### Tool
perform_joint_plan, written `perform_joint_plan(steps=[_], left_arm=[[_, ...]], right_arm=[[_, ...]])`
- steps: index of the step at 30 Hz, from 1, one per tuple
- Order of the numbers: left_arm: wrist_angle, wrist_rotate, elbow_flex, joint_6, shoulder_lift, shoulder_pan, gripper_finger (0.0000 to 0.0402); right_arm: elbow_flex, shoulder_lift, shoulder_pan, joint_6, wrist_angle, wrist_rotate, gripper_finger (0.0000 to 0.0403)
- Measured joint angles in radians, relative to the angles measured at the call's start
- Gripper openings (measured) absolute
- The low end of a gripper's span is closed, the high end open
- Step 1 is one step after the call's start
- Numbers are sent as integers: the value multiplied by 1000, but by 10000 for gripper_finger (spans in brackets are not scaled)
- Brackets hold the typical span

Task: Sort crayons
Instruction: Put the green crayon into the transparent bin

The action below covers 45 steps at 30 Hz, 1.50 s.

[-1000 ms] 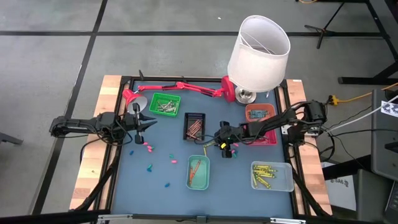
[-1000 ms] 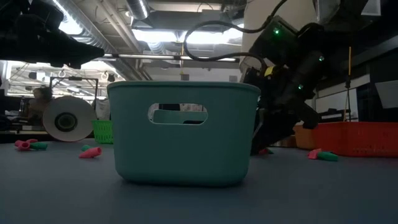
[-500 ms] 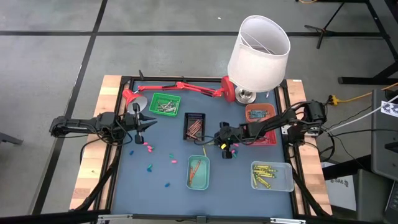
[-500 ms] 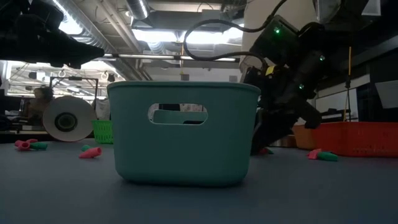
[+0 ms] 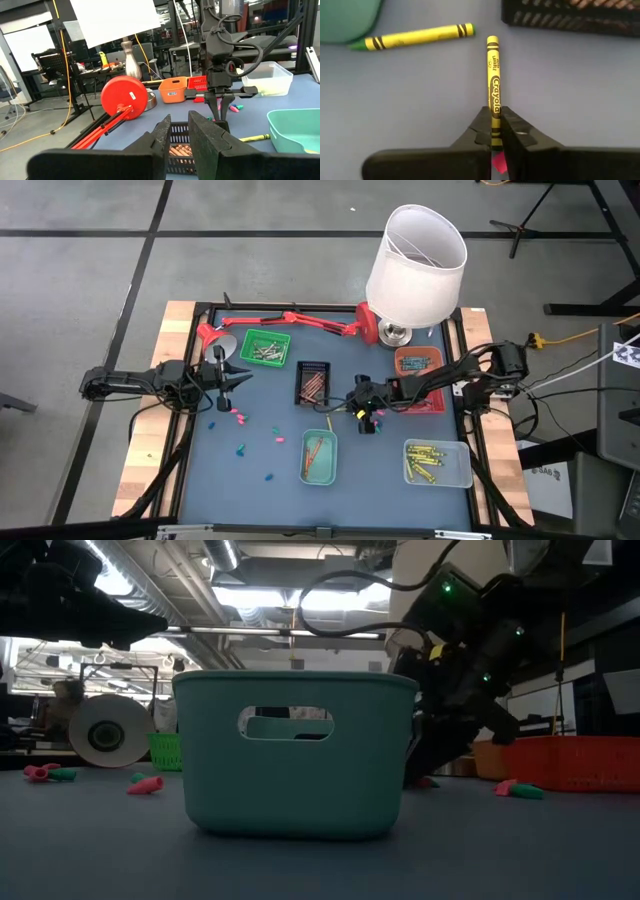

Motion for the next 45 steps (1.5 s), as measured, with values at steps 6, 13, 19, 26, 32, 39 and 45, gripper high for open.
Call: perform_joint_plan(steps=[6, 13, 19, 26, 32, 39, 45], left_arm=[[0, 0, 0, 0, 0, 0, 53], [0, 0, 0, 0, 0, 0, 53], [0, 0, 0, 0, 0, 0, 53], [0, 0, 0, 0, 0, 0, 53], [0, 0, 0, 0, 0, 0, 53], [0, 0, 0, 0, 0, 0, 53], [0, 0, 0, 0, 0, 0, 53]], right_arm=[[-2, -105, -1, 0, -87, -25, 9], [0, -294, 0, 38, -254, -98, 13], [0, -487, 58, 137, -364, -166, 9], [1, -671, 242, 217, -497, -128, 15], [1, -745, 399, 387, -674, -68, 16], [1, -746, 566, 558, -818, -77, 16], [1, -746, 662, 645, -928, -77, 17]])
